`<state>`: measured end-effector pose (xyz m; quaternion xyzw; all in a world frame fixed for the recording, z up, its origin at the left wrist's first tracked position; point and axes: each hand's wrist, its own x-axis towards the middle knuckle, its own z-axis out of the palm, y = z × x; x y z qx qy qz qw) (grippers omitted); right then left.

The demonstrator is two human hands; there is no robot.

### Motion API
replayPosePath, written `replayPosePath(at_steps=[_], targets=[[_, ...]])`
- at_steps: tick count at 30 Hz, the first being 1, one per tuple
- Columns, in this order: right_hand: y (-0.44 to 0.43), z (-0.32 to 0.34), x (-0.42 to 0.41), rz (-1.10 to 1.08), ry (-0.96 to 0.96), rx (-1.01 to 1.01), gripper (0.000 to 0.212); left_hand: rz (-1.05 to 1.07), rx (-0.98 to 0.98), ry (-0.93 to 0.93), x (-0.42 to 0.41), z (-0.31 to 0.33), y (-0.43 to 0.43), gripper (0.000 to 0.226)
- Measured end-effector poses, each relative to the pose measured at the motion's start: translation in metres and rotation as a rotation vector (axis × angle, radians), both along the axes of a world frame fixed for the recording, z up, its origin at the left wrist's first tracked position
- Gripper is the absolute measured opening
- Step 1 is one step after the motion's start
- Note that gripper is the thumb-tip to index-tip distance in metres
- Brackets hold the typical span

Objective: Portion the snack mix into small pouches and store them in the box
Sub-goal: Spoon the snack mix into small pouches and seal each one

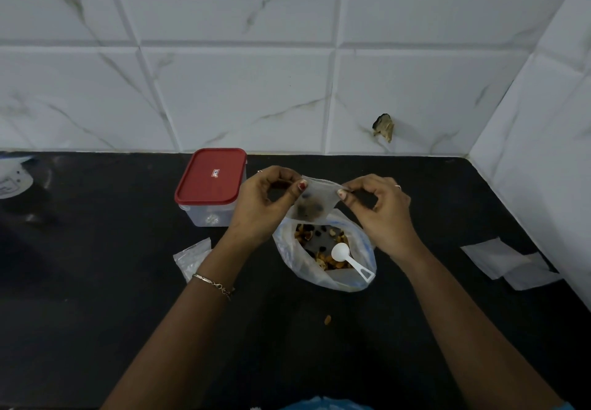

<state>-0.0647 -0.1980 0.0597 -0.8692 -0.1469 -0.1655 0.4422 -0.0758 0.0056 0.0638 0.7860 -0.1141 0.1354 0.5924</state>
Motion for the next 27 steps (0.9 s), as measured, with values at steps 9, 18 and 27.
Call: replayPosePath(at_steps=[9, 18, 27], targets=[[0.002, 0.002, -0.001, -0.013, 0.023, 0.149, 0.003, -0.007, -0.107, 0.063, 0.002, -0.003, -0.007, 0.008], [0.002, 0.013, -0.001, 0.148, 0.311, 0.352, 0.006, -0.055, -0.121, 0.114, 0.003, -0.009, -0.01, 0.01], [0.007, 0.015, 0.0, 0.086, 0.253, 0.202, 0.008, -0.074, -0.1, 0.112, 0.001, -0.005, -0.012, 0.008]])
